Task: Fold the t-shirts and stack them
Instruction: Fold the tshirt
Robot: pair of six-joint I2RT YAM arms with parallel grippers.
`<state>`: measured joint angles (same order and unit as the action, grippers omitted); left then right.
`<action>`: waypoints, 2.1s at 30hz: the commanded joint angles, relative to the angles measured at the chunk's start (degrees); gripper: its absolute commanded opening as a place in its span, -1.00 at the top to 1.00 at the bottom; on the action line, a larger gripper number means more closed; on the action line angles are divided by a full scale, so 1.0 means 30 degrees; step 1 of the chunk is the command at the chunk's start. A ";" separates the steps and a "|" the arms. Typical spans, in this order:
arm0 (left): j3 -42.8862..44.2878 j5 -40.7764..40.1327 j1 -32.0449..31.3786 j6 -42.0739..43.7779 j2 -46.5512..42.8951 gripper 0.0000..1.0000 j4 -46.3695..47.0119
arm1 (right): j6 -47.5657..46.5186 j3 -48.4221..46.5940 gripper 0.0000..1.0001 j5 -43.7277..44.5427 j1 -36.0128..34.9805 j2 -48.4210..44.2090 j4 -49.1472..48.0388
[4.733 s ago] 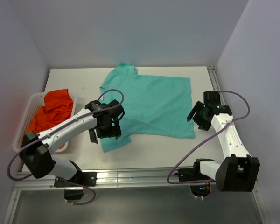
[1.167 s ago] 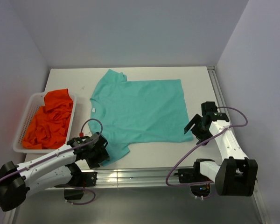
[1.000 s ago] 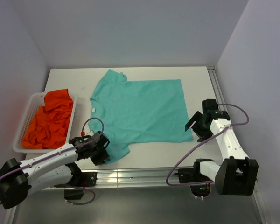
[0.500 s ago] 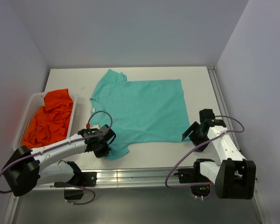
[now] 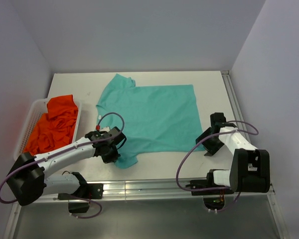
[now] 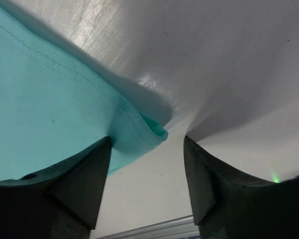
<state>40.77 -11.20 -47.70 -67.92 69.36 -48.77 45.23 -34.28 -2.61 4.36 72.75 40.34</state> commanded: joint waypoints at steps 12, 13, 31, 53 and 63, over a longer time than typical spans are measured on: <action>0.1730 -0.1011 0.0754 0.0814 -0.0650 0.99 -0.1846 | 0.0011 -0.0582 1.00 0.1632 -0.0135 0.0656 -0.1732; 0.1876 -0.1012 0.0754 0.0756 -0.0708 0.99 -0.2022 | 0.0010 -0.0758 1.00 0.1806 -0.0135 0.0391 -0.1350; 0.7993 -0.0516 0.2656 0.3647 0.1361 1.00 -0.4428 | -0.1160 -0.5737 1.00 0.1955 -0.0106 -0.1198 0.4778; 2.3610 0.1331 1.0216 1.0100 1.7163 -0.99 -0.2700 | -0.1425 -2.3336 -1.00 0.1455 -0.0223 1.3894 0.6880; 2.0088 0.1038 1.0364 0.9428 1.2721 -0.99 -0.2933 | -0.2011 -2.0190 -1.00 0.2013 -0.0457 0.9651 0.6448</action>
<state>107.83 -7.38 -16.14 -39.66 115.63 -55.79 40.25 -99.24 1.67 3.75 107.83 58.65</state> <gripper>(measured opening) 0.994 0.999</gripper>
